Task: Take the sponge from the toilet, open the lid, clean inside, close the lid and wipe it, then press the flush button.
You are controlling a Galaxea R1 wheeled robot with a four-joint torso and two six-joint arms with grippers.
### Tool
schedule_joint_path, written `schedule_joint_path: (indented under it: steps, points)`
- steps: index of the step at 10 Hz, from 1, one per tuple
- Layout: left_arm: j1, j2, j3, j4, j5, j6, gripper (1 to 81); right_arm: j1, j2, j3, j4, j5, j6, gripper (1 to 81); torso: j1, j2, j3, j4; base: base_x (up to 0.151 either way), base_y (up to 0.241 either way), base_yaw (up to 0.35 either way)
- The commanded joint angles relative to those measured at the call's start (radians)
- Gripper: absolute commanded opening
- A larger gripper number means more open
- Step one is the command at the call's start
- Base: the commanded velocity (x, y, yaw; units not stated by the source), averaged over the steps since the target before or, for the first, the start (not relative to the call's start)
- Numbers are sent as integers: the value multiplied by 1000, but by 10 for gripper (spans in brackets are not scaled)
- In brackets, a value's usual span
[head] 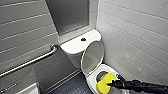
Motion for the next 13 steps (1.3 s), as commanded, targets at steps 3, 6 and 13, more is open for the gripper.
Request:
schedule_joint_path:
  steps: [3, 6, 13]
  points:
    - [7, -17, 6, -13, 79, 7, 811, 197, 59, -110, 32, -48, 64, 10, 87, -135, -2, 0, 0, 0, 0]
    - [8, -17, 2, -15, 87, 7, 811, 226, 154, -243, 32, -42, 90, 10, 62, -102, -36, 0, 0, 0, 0]
    - [14, -11, -3, -13, 91, 6, 811, 270, 222, -438, 32, -19, 119, 10, 72, -116, -39, 0, 0, 0, 0]
